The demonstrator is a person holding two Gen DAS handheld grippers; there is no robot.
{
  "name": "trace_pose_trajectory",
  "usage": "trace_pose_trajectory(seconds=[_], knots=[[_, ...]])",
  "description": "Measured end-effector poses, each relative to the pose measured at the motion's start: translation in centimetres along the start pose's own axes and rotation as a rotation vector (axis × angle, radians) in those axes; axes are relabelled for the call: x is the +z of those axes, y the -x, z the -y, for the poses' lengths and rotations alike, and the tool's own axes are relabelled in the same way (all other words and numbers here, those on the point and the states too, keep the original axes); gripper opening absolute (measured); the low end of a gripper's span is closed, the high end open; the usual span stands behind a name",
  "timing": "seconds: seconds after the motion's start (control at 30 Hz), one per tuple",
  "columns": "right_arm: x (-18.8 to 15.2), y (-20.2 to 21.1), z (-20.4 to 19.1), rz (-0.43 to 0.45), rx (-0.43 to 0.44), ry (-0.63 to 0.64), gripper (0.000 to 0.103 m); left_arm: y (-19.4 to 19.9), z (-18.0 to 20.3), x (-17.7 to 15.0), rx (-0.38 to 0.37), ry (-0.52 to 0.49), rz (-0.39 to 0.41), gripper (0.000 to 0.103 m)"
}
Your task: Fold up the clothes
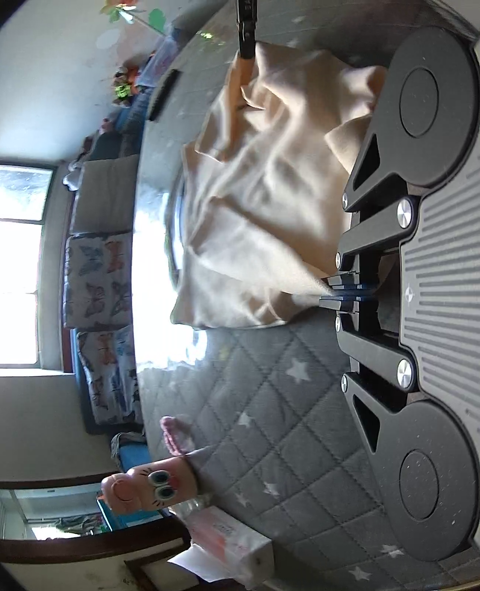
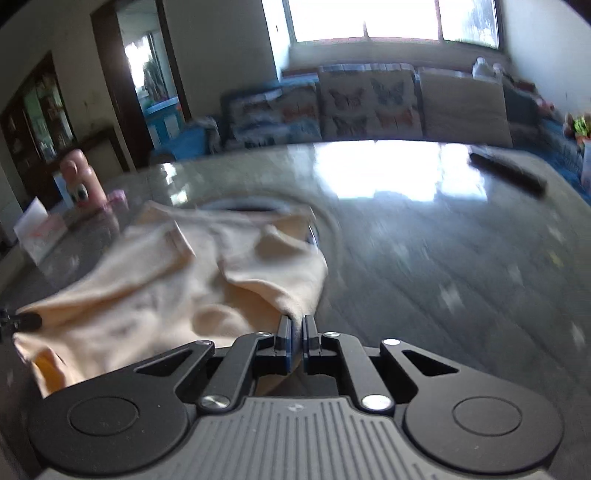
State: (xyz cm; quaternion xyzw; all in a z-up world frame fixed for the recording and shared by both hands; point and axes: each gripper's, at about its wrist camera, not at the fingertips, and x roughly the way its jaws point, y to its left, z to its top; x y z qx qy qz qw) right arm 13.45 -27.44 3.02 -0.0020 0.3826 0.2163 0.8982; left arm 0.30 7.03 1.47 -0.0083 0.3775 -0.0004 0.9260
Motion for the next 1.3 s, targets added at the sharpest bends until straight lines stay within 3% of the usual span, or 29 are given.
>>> trace_pose_trajectory(seconds=[0.17, 0.23, 0.3, 0.47, 0.7, 0.77, 0.9, 1.17, 1.2, 1.23, 1.3], knots=[[-0.5, 0.9, -0.7, 0.006, -0.053, 0.077, 0.018, 0.7, 0.4, 0.4, 0.006, -0.035, 0.023, 0.011], [0.2, 0.9, -1.5, 0.028, -0.051, 0.114, 0.027, 1.0, 0.6, 0.7, 0.010, -0.044, 0.043, 0.031], [0.8, 0.4, -2.2, 0.037, -0.033, 0.142, 0.027, 1.0, 1.0, 1.3, 0.018, -0.057, 0.069, 0.036], [2.2, -3.4, -4.7, -0.003, 0.012, 0.235, 0.028, -0.8, 2.2, 3.0, -0.003, -0.100, 0.075, 0.039], [2.5, -7.4, -5.8, -0.067, -0.002, 0.314, 0.027, -5.1, 4.5, 5.3, -0.027, -0.178, 0.048, 0.041], [2.5, -7.8, -5.7, -0.066, -0.011, 0.324, 0.025, -6.3, 5.3, 5.7, -0.038, -0.210, 0.036, 0.041], [2.5, -7.3, -5.0, -0.049, -0.034, 0.303, 0.004, -8.3, 7.2, 6.2, -0.054, -0.279, 0.021, 0.041], [2.5, -2.9, 1.0, 0.080, -0.186, 0.082, 0.003, -12.1, 7.8, 6.9, -0.034, -0.274, -0.026, 0.040], [2.3, -2.3, 2.0, 0.090, -0.209, 0.049, 0.003, -12.1, 7.7, 7.0, -0.037, -0.268, -0.017, 0.036], [2.0, -1.9, 2.9, 0.089, -0.227, 0.018, 0.003, -12.1, 7.6, 7.0, -0.033, -0.267, -0.013, 0.021], [1.1, -1.2, 5.1, 0.079, -0.267, -0.062, 0.003, -12.0, 7.4, 7.0, -0.025, -0.264, -0.005, 0.006]])
